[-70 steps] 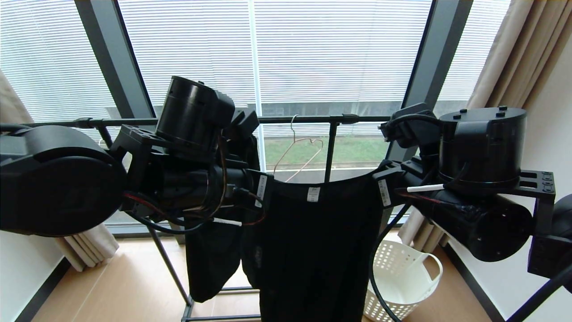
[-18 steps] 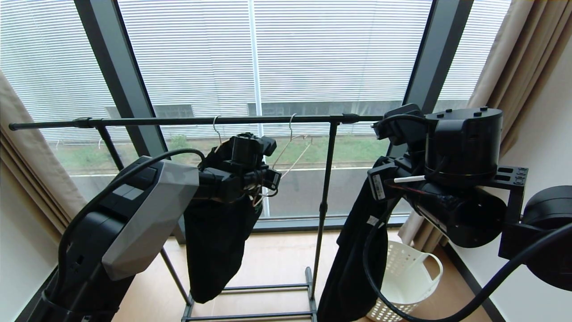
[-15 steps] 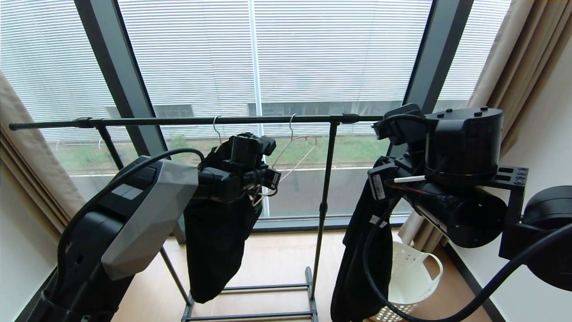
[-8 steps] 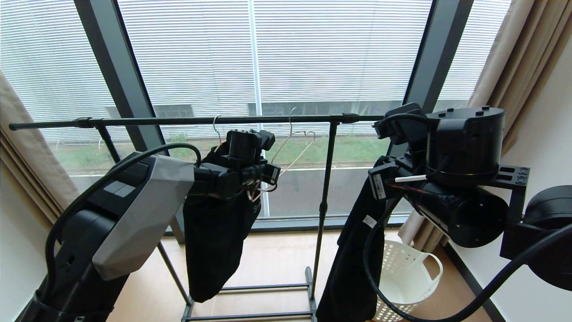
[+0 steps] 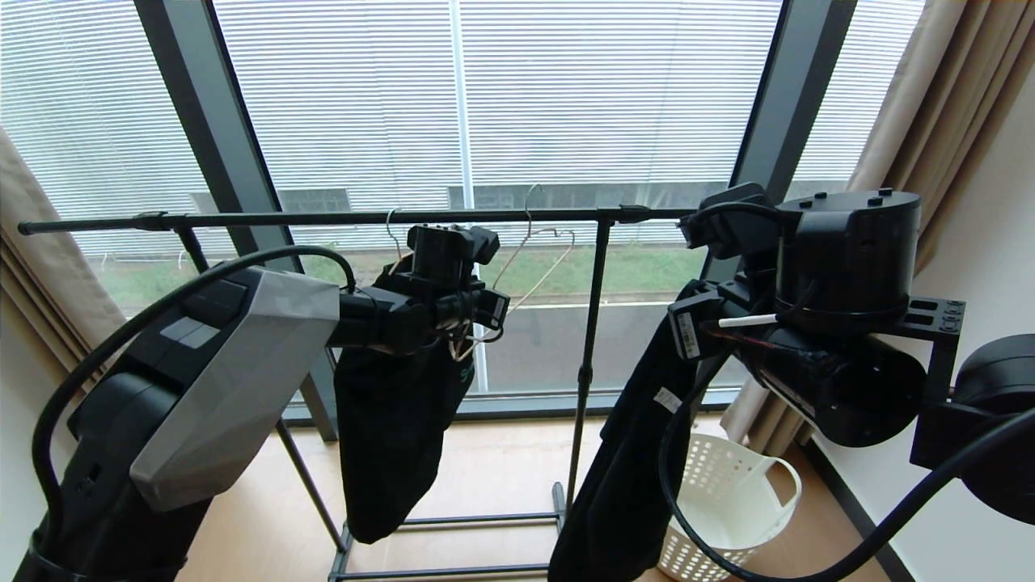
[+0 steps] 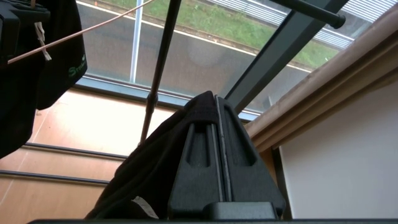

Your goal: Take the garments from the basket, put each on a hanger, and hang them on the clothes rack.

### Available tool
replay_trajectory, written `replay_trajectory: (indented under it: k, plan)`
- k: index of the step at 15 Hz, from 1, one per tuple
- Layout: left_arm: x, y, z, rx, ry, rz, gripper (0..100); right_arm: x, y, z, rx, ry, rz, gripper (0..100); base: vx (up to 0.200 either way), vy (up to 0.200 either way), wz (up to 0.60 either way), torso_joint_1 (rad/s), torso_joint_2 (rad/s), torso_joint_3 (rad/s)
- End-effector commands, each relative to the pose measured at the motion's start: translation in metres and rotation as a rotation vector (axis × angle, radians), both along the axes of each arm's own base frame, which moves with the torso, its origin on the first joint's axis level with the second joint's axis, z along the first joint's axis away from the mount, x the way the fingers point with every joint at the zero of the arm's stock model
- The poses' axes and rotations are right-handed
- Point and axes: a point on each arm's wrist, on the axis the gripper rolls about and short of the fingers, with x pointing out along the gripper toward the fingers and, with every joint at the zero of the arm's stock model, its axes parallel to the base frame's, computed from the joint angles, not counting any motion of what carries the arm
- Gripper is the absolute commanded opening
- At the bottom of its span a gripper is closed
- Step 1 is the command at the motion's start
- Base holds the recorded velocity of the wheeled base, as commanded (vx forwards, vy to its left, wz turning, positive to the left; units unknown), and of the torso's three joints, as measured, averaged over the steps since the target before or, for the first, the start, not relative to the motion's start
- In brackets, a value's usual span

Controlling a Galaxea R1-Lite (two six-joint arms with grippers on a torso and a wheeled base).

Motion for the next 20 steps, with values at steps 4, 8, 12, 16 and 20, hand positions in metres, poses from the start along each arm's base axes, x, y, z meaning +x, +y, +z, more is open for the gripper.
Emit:
replay_trajectory:
  k: [4,8,12,16,20]
  plan:
    - [-0.029,0.012,0.019,-0.003,0.012,-0.001,0,0.000,0.000,0.000,0.000,0.000,0.001,0,0.000,0.000,0.00,0.000,0.00,0.000]
    - [-0.062,0.025,0.033,-0.019,-0.016,-0.008,0,0.000,0.000,-0.001,-0.003,0.003,0.001,0,0.000,0.000,0.00,0.000,0.00,0.000]
    - [-0.116,0.044,0.038,-0.033,-0.042,-0.024,0,0.001,0.000,-0.002,-0.004,0.004,-0.001,0,0.000,0.000,0.00,0.000,0.00,0.000]
    - [-0.181,0.076,0.036,-0.053,-0.066,-0.042,0,0.003,-0.001,-0.002,-0.005,0.005,-0.010,0,0.000,0.000,0.00,0.000,0.00,0.000]
    - [-0.245,0.104,0.010,-0.054,-0.049,-0.071,0,0.010,-0.009,-0.002,-0.004,0.003,-0.044,0,0.000,0.000,0.00,0.000,0.00,0.000]
